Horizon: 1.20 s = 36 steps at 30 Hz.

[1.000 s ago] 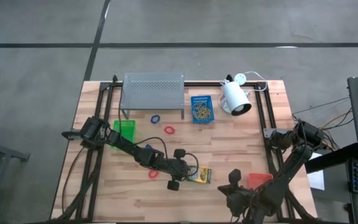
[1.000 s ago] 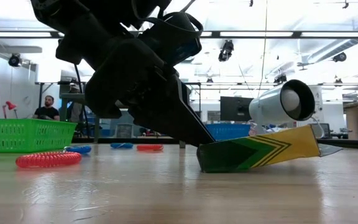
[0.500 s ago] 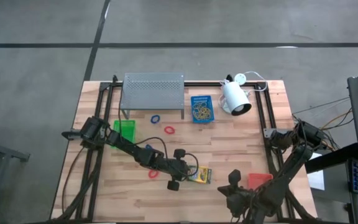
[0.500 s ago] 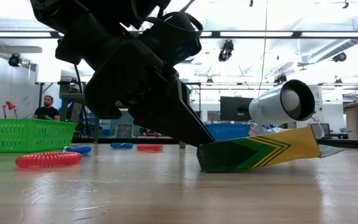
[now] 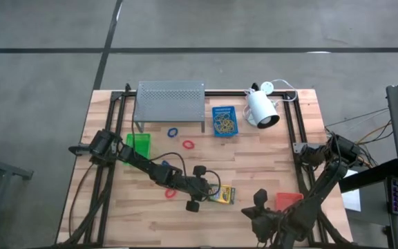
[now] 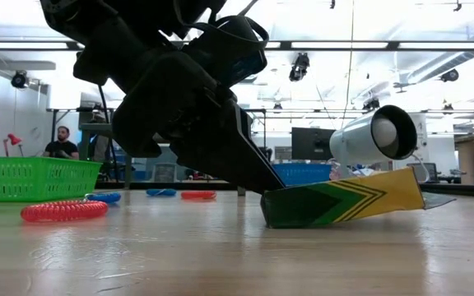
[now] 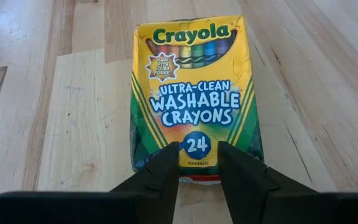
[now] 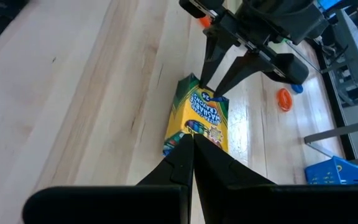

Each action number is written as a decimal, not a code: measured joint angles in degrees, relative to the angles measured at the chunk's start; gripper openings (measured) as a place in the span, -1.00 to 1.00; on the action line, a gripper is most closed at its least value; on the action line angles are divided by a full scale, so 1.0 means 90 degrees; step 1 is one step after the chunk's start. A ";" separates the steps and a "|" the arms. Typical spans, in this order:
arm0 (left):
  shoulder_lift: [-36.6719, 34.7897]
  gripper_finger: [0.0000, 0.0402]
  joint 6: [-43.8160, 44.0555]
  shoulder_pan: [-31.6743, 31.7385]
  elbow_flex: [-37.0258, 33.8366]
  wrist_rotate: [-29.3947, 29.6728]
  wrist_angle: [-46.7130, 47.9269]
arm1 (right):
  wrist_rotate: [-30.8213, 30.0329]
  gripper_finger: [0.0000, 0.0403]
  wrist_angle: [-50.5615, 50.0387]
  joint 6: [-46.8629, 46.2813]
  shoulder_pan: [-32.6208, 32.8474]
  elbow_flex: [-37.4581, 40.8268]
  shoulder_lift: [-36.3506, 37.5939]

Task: Pick & Place Office Desk Supplies
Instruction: Put the yellow crayon box into the orange bin

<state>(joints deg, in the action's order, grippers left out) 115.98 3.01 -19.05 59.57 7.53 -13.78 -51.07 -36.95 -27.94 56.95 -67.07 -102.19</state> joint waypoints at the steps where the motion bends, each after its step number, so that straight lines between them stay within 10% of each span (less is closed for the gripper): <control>1: 0.0000 -0.42 0.0000 0.0000 0.0000 -0.0002 -0.0002 | 0.0000 -0.96 0.0001 0.0007 0.0000 0.0000 0.0000; 21: 0.0000 -0.42 0.0000 0.0000 0.0000 -0.0002 -0.0007 | -0.0010 0.06 0.0052 -0.0202 0.0005 0.0000 0.0000; 36: 0.0000 -0.42 0.0000 0.0002 0.0000 -0.0002 -0.0008 | -0.0005 0.15 0.0080 -0.0185 0.0002 0.0000 0.0000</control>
<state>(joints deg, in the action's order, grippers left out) 115.98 3.01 -19.03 59.57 7.51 -13.85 -51.11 -36.24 -29.61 56.97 -67.07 -102.19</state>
